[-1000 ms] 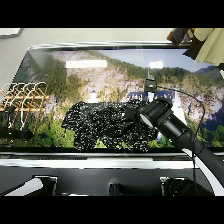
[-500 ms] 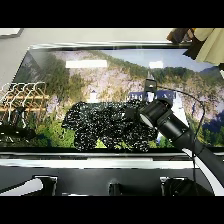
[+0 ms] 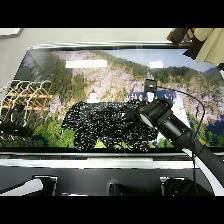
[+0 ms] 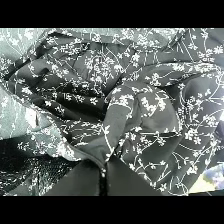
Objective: Fold the clothes and pants, and hang the long-sleeved shirts on hangers.
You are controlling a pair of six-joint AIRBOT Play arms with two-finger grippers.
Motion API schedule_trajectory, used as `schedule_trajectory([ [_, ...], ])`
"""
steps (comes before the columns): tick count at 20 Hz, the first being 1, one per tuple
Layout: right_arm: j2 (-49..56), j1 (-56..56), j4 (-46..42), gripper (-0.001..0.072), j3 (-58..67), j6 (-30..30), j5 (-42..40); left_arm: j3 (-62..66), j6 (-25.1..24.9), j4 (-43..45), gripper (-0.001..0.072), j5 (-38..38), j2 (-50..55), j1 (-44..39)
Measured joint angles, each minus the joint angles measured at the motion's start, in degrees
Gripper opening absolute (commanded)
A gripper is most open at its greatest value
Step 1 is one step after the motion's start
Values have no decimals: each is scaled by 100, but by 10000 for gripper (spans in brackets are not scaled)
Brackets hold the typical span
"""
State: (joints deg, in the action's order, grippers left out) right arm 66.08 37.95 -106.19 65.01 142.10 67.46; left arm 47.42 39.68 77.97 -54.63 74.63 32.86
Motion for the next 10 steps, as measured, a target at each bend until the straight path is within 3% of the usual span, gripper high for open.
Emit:
schedule_trajectory([
  [10, 0, 0, -37, 32, 0, -7, 0, 769, 31, -1213, 27, -11, -1054, -9],
])
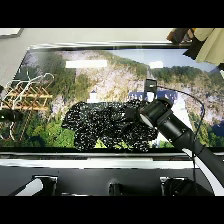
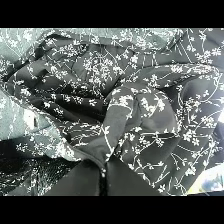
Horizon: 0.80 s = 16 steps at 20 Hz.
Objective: Fold the clothes and pants, and hang the long-sleeved shirts on hangers.
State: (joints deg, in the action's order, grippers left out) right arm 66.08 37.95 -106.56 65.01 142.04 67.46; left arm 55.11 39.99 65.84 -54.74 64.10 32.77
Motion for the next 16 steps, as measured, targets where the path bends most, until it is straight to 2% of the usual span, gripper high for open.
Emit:
schedule_trajectory([
  [4, 0, 0, -17, 32, 0, 0, 2, 57, -26, -669, 27, 415, -667, -2],
  [6, 2, 0, -20, 32, 0, 0, 2, 66, -345, -1110, 27, 461, -1023, -48],
  [9, 0, 0, -55, 32, 0, 0, 2, -83, -1172, -1596, 27, -168, -1464, -387],
  [10, 0, 0, -66, 32, 0, 0, 2, -181, -1305, -1687, 28, -387, -1587, -562],
  [13, 2, 0, -157, 32, 0, 0, 57, -614, -1593, -1851, 26, -955, -1993, -1272],
  [16, 0, 0, -280, 32, 0, 2, 170, -1001, -1646, -1919, 24, -1196, -2374, -1991],
])
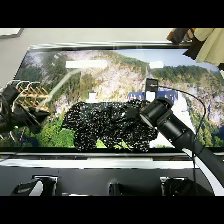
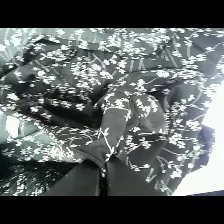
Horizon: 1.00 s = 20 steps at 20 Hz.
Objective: Fold the clothes and pants, and hang the long-sleeved shirts on hangers.
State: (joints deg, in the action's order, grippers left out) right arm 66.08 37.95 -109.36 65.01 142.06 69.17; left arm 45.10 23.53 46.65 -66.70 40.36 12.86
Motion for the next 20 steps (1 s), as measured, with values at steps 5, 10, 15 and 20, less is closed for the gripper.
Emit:
schedule_trajectory([
  [5, 0, 0, -164, 32, 0, 74, 256, -321, 216, -31, 23, -396, -437, -688],
  [10, 0, 0, -304, 31, 0, 302, 398, -391, 350, 330, 25, -1182, -682, -844],
  [15, 9, 0, -382, 31, 0, 511, 439, -402, 391, 680, 25, -1582, -831, -872],
  [20, 107, 0, -442, 31, 0, 619, 459, -402, 411, 748, 25, -1808, -1095, -824],
])
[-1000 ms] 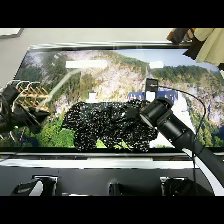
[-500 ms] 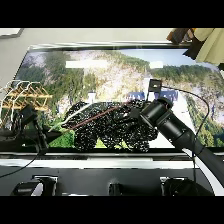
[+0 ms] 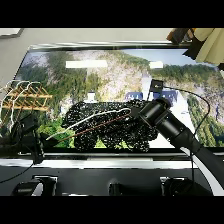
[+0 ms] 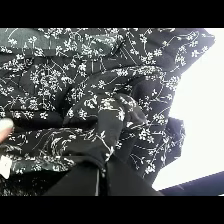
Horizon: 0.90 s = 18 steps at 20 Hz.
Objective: Fold the clothes and pants, and hang the long-sleeved shirts on hangers.
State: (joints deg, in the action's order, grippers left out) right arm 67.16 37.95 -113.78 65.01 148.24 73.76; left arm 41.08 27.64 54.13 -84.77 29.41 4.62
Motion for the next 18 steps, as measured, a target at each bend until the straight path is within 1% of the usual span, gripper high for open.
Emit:
schedule_trajectory([
  [8, 114, 0, -273, 31, 0, 356, -22, 0, 44, -90, 25, -321, -284, 273],
  [14, 131, 0, -492, 31, 0, 645, -79, 0, 42, -348, 25, -490, -286, 286],
  [18, 142, 0, -520, 31, 0, 704, -229, 0, -13, -452, 26, -503, -122, 140],
])
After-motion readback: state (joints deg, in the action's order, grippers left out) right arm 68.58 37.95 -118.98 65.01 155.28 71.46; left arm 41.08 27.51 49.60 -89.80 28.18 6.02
